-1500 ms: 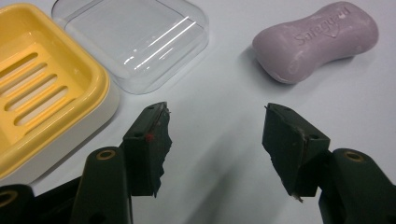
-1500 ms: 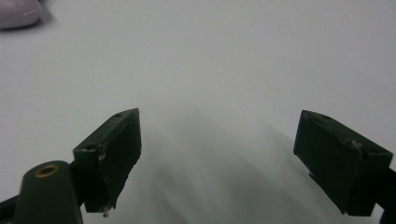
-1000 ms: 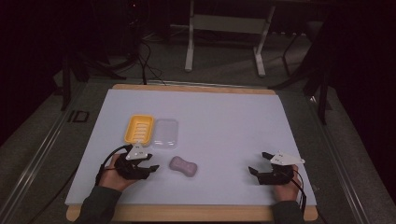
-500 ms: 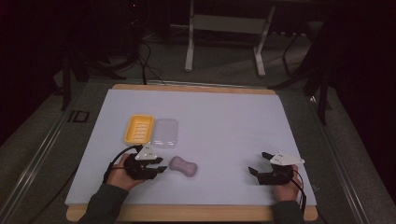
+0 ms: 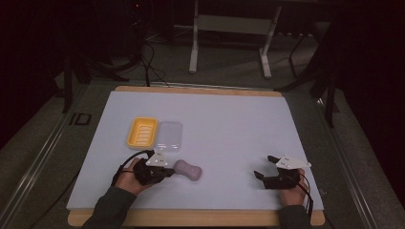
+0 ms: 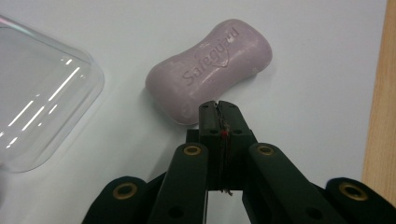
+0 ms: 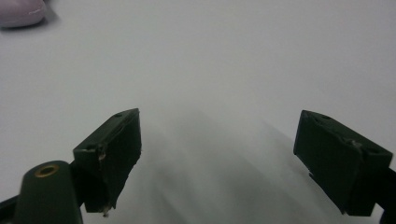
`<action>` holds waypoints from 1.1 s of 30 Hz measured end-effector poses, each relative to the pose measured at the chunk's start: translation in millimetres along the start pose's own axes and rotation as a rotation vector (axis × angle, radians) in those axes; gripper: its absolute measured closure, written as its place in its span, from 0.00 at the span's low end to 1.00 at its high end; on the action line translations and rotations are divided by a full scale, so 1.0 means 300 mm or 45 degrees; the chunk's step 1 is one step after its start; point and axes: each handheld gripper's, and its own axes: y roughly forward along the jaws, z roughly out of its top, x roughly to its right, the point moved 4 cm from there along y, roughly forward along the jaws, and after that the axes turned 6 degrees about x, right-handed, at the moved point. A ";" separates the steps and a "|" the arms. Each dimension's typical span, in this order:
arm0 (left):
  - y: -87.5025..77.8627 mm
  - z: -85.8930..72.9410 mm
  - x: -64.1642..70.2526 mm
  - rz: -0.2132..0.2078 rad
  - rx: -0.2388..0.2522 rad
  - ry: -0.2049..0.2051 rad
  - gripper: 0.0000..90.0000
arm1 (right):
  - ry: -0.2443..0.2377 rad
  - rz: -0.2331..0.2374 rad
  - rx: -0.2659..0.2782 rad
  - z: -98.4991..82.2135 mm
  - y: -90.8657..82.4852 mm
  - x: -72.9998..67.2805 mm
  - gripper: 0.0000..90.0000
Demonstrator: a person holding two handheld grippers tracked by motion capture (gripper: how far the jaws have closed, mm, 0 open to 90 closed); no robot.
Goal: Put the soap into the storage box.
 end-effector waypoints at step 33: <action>0.115 0.057 0.058 -0.115 -0.046 0.084 0.99 | -0.012 -0.001 -0.009 0.000 0.003 -0.001 0.19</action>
